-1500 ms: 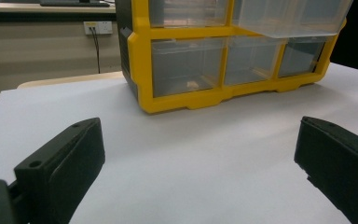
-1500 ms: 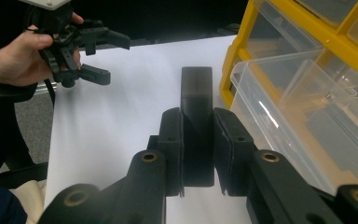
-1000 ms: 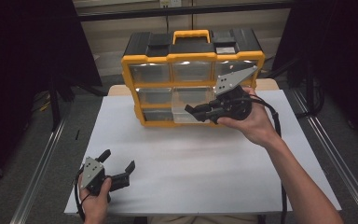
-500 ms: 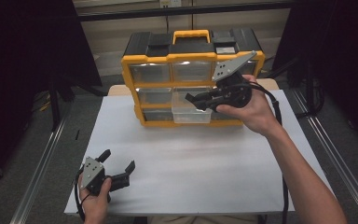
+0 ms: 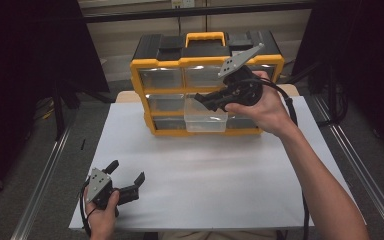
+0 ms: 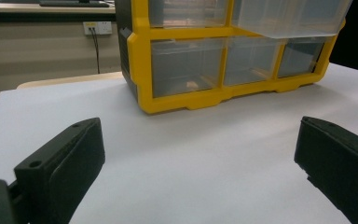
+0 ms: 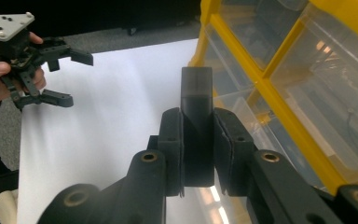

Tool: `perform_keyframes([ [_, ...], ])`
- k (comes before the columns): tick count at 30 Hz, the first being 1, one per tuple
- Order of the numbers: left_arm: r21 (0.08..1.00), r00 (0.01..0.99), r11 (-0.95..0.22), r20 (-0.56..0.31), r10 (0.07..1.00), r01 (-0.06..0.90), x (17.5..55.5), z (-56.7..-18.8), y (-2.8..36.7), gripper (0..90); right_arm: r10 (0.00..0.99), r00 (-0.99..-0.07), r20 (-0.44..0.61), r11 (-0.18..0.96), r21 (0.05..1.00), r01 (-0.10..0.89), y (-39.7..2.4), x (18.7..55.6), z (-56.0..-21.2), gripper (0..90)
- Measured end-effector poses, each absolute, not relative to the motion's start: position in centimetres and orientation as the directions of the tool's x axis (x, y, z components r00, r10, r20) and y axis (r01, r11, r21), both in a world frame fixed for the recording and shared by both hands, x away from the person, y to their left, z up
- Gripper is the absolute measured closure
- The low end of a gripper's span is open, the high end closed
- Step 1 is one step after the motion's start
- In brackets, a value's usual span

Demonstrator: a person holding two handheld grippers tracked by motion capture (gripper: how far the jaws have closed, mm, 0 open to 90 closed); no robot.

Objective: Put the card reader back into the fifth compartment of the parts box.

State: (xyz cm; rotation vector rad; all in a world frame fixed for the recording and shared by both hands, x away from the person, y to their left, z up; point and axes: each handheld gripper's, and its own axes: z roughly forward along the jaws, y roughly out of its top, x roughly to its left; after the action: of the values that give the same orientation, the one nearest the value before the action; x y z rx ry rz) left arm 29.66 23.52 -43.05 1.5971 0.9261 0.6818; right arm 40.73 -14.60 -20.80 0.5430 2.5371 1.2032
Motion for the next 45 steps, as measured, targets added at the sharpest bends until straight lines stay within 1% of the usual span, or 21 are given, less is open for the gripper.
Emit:
perform_keyframes([
  [7,0.974,0.527,-0.080,-0.044,0.849,0.211,29.7,-43.0,23.6,1.7,0.458,-0.883,-0.100,0.614,0.754,0.233,-13.9,42.2,-20.8,74.1],
  [16,0.974,0.529,-0.080,-0.045,0.847,0.211,29.6,-43.1,23.6,1.7,0.480,-0.873,-0.087,0.632,0.725,0.275,-13.6,44.2,-21.3,74.1],
  [18,0.974,0.529,-0.080,-0.046,0.847,0.212,29.6,-43.1,23.6,1.7,0.486,-0.869,-0.091,0.634,0.721,0.279,-13.5,44.3,-21.3,74.1],
  [22,0.974,0.530,-0.080,-0.045,0.847,0.210,29.6,-43.1,23.5,1.7,0.503,-0.859,-0.098,0.661,0.684,0.309,-13.5,44.9,-21.6,74.1],
  [28,0.974,0.529,-0.081,-0.044,0.847,0.212,29.6,-43.1,23.6,1.8,0.497,-0.864,-0.082,0.685,0.648,0.332,-13.3,45.6,-22.4,74.1],
  [32,0.974,0.531,-0.082,-0.044,0.846,0.210,29.6,-43.1,23.5,1.7,0.498,-0.864,-0.077,0.712,0.604,0.357,-13.0,46.1,-23.3,74.1],
  [36,0.974,0.530,-0.082,-0.044,0.847,0.212,29.7,-43.1,23.6,1.7,0.494,-0.867,-0.060,0.713,0.598,0.365,-12.9,46.5,-23.5,74.1],
  [42,0.974,0.531,-0.082,-0.044,0.846,0.210,29.6,-43.0,23.6,1.7,0.502,-0.863,-0.054,0.728,0.565,0.388,-12.7,46.8,-24.2,74.0],
  [45,0.975,0.533,-0.081,-0.044,0.845,0.209,29.6,-43.0,23.6,1.7,0.502,-0.863,-0.050,0.725,0.568,0.389,-12.7,46.9,-24.2,74.0],
])
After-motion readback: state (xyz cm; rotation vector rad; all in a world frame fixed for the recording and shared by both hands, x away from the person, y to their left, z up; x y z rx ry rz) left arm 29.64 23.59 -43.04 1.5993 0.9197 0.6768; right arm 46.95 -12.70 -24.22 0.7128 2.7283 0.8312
